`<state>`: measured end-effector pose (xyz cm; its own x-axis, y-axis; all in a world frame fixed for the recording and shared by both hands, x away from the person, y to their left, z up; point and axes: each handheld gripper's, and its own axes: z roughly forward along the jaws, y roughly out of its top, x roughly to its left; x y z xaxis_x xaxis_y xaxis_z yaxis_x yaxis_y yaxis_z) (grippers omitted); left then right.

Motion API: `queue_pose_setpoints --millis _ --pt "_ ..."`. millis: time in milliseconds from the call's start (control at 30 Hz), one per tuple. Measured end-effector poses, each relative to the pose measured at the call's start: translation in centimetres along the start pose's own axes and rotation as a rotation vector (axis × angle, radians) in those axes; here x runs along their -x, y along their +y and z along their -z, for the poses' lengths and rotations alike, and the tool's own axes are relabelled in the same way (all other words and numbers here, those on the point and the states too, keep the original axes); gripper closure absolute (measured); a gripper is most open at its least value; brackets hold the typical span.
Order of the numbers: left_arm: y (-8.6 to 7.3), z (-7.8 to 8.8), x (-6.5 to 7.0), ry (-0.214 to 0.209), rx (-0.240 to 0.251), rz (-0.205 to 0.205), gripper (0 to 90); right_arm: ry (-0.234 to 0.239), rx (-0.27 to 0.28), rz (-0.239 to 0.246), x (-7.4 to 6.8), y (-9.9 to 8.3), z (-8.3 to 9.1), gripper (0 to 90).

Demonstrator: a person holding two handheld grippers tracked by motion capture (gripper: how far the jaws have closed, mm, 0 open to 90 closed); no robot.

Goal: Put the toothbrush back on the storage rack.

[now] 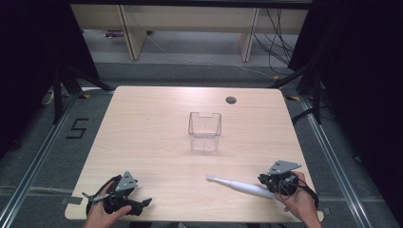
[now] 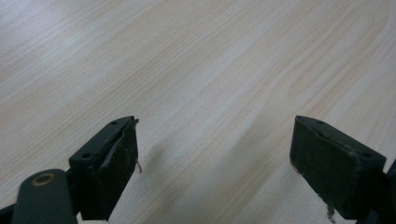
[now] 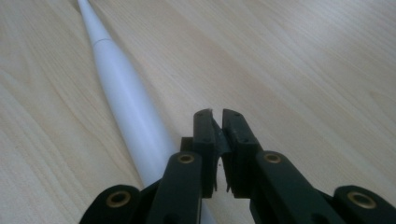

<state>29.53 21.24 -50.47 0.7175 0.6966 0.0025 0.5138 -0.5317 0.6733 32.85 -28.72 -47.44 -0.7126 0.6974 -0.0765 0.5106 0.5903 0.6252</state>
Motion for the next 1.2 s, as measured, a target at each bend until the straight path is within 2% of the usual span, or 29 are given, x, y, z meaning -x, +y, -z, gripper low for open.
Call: queue_pose_setpoints --millis 100,133,167,200,300,367,400,433,467,533,600,633,667,733,767,833,867,900,967,1033,1100,1133,1167,1200 --pt "0.0 0.0 0.0 -0.006 0.002 0.002 14.9 -0.014 0.003 0.018 -0.1 0.2 0.3 76.2" --pt "0.0 0.0 0.0 -0.001 -0.003 -0.002 14.9 -0.007 -0.002 0.032 -0.3 0.5 0.2 72.5" --pt "0.0 0.0 0.0 -0.001 -0.003 -0.002 14.9 -0.007 -0.002 0.032 -0.3 0.5 0.2 72.5" --pt "0.0 0.0 -0.1 0.000 -0.007 -0.005 14.9 0.003 0.000 0.070 -0.3 0.8 0.2 69.1" --pt "0.0 0.0 -0.1 0.000 -0.007 -0.004 14.9 0.012 -0.008 0.085 -0.5 1.1 0.2 65.5" --pt "0.0 -0.1 -0.1 -0.001 -0.007 -0.001 14.9 0.025 -0.039 0.104 -0.7 1.6 0.5 62.0" --pt "0.0 -0.1 -0.1 -0.001 -0.009 0.000 14.9 0.023 -0.026 0.105 -0.9 1.7 0.5 60.3" --pt "0.0 -0.1 -0.1 -0.002 -0.009 -0.001 14.9 0.027 -0.042 0.090 -1.1 1.9 0.6 57.9" --pt "0.0 -0.1 -0.1 -0.002 -0.009 -0.001 14.9 0.043 -0.071 0.104 -1.4 2.4 0.8 54.2" --pt "0.0 -0.1 -0.1 -0.002 -0.006 0.001 14.9 0.044 -0.071 0.109 -1.5 2.5 0.7 53.8" --pt "0.0 -0.1 -0.1 -0.001 -0.007 0.000 14.9 0.054 -0.099 0.123 -1.8 3.0 0.6 51.5" --pt "0.0 -0.1 -0.1 -0.001 -0.006 0.001 14.9 0.057 -0.108 0.148 -1.7 3.2 0.5 50.4" --pt "0.0 -0.1 -0.1 0.001 -0.008 0.000 14.9 0.079 -0.130 0.187 -1.9 3.7 0.2 49.1" --pt "0.0 -0.1 -0.1 0.001 -0.008 -0.001 14.9 0.097 -0.136 0.195 -2.1 3.9 0.2 49.7" --pt "0.0 -0.1 -0.1 0.001 -0.008 0.000 14.9 0.104 -0.168 0.206 -2.3 4.1 0.0 50.3" --pt "0.0 -0.1 -0.1 0.000 -0.007 0.001 14.9 0.129 -0.196 0.225 -2.6 4.5 -0.3 50.1" --pt "0.0 -0.1 -0.1 0.000 -0.007 0.000 14.9 0.127 -0.193 0.252 -2.6 4.8 -0.5 49.8" --pt "0.0 0.0 -0.1 0.000 -0.009 -0.003 14.9 0.121 -0.211 0.238 -2.7 5.0 -0.5 49.6" --pt "0.0 0.0 -0.1 0.001 -0.008 -0.002 14.9 0.133 -0.209 0.259 -2.7 5.3 -0.8 49.4" --pt "0.0 -0.1 -0.1 0.000 -0.006 0.002 14.9 0.132 -0.228 0.242 -2.9 5.5 -1.0 49.5" --pt "0.0 0.0 -0.1 -0.001 -0.007 -0.004 14.9 0.141 -0.240 0.266 -2.9 5.7 -1.4 50.4" --pt "0.0 -0.1 0.0 0.000 -0.006 0.004 14.9 0.136 -0.253 0.256 -3.1 5.8 -1.5 50.7" --pt "0.0 -0.1 -0.1 0.001 -0.007 0.004 14.9 0.147 -0.260 0.278 -3.0 5.8 -1.7 51.0" --pt "0.0 -0.1 -0.1 0.001 -0.007 0.003 14.9 0.140 -0.281 0.262 -3.3 5.8 -1.9 51.7"
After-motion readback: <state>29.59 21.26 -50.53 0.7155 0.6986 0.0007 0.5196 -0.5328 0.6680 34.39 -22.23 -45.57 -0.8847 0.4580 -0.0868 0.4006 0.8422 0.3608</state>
